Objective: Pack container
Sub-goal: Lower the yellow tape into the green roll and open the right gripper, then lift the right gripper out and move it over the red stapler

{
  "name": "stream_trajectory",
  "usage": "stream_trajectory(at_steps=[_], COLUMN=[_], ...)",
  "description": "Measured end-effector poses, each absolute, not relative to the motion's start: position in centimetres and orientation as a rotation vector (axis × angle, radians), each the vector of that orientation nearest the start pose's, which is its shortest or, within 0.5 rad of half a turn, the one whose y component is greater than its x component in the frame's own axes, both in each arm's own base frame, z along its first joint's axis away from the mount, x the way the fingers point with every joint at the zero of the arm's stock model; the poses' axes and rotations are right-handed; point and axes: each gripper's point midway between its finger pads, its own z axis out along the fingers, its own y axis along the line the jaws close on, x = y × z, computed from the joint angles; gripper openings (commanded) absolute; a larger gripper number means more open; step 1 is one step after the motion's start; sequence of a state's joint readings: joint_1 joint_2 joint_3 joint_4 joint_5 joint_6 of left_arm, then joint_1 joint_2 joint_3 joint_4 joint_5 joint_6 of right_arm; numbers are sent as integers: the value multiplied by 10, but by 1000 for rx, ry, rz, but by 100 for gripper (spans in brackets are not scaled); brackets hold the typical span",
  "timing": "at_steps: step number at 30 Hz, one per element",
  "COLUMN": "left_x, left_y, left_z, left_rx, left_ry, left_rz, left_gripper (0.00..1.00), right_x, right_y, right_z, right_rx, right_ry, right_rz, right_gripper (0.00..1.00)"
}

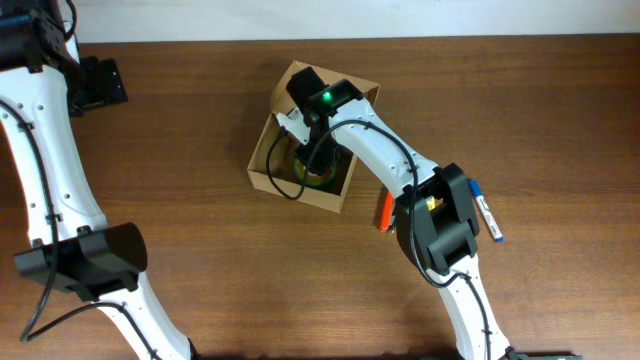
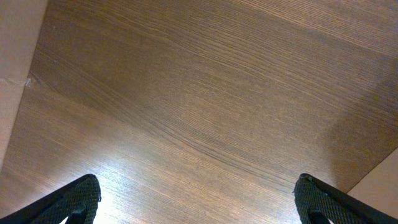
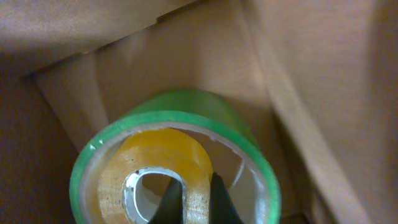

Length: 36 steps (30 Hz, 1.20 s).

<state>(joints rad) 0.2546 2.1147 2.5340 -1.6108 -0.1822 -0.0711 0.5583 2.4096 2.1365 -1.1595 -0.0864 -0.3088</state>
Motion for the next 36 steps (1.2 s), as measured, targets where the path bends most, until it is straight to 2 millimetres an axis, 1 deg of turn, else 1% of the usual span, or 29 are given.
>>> stream_trajectory(at_steps=[2, 4, 19, 23, 26, 28, 31, 36], left_x=[424, 424, 424, 424, 424, 424, 424, 424], left_y=[142, 142, 142, 142, 142, 142, 142, 142], left_z=[268, 268, 268, 268, 268, 268, 268, 268], left_rx=[-496, -496, -496, -496, -496, -496, -496, -496], left_ry=[2721, 2721, 2721, 2721, 2721, 2721, 2721, 2721], left_rz=[300, 300, 300, 300, 300, 300, 300, 300], left_gripper=[99, 99, 99, 99, 99, 99, 99, 99], right_x=[417, 417, 416, 417, 420, 422, 425, 429], right_y=[281, 281, 282, 281, 280, 279, 278, 277], right_z=[39, 39, 39, 39, 41, 46, 60, 91], right_rx=[-1279, -1276, -1268, -1267, -1262, -1255, -1241, -1212], right_ry=[2727, 2728, 2732, 2732, 2721, 2709, 2681, 2621], right_rz=[159, 161, 165, 153, 133, 123, 105, 88], right_gripper=[29, 33, 33, 36, 36, 36, 36, 35])
